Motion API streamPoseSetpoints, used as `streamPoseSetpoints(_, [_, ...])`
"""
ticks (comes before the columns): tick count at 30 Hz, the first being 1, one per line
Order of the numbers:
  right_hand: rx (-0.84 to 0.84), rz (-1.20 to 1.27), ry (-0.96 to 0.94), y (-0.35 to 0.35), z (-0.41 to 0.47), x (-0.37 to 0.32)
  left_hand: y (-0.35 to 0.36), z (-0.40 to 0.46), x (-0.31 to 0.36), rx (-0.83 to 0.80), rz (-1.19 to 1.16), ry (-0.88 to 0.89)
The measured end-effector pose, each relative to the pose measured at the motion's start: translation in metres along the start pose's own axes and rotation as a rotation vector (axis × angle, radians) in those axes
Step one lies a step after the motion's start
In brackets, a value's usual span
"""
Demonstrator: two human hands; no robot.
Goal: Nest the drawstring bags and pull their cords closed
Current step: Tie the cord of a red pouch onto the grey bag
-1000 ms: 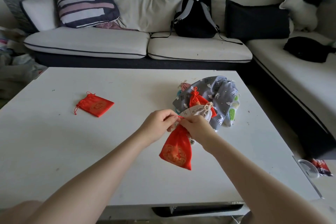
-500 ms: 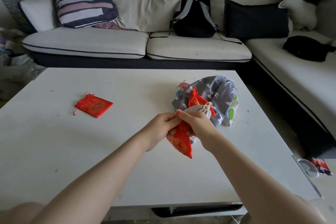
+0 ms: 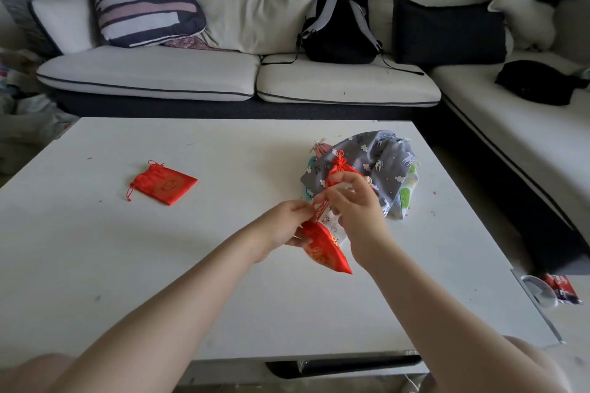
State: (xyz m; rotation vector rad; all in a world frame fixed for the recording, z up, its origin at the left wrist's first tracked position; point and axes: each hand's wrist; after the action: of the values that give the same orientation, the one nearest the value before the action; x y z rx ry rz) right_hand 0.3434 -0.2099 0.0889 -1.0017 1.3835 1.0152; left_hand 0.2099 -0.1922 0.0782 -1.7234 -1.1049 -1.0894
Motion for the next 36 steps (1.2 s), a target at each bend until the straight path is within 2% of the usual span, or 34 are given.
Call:
streamPoseSetpoints(5, [-0.074, -0.241, -0.167, 0.010, 0.000, 0.005, 0.005, -0.002, 0.001, 0.004, 0.337, 0.091])
streamPoseSetpoints(9, [-0.099, -0.373, -0.223, 0.010, 0.004, 0.004, 0.005, -0.008, 0.003, -0.046, 0.528, 0.183])
streamPoseSetpoints(11, [-0.103, -0.422, -0.266, 0.012, 0.003, 0.003, 0.007, -0.011, 0.005, -0.020, 0.573, 0.227])
streamPoseSetpoints(14, [-0.089, -0.429, -0.263, 0.011, 0.005, 0.001, 0.006, -0.011, 0.003, 0.009, 0.367, 0.174])
streamPoseSetpoints(17, [-0.152, -0.489, -0.244, 0.003, 0.008, 0.000, 0.002, -0.011, 0.001, 0.034, 0.158, 0.095])
streamPoseSetpoints(25, [-0.317, -0.695, -0.296, -0.005, 0.014, -0.003, -0.004, -0.009, -0.002, 0.054, 0.161, 0.058])
streamPoseSetpoints(30, [-0.344, -0.714, -0.246, -0.006, 0.016, -0.002, -0.005, -0.008, -0.005, 0.095, 0.132, 0.052])
streamPoseSetpoints(36, [-0.358, -0.771, -0.324, -0.005, 0.014, 0.001, -0.006, -0.004, -0.009, 0.175, 0.182, 0.061])
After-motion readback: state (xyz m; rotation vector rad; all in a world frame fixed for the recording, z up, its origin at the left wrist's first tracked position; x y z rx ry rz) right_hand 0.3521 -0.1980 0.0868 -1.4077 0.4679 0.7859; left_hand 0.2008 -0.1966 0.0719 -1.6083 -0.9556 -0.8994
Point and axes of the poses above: each hand's wrist, its own z-axis towards the middle knuckle, its own y-axis out of the palm, x = y × z, and after that the axes turned 8 degrees about x, right-handed
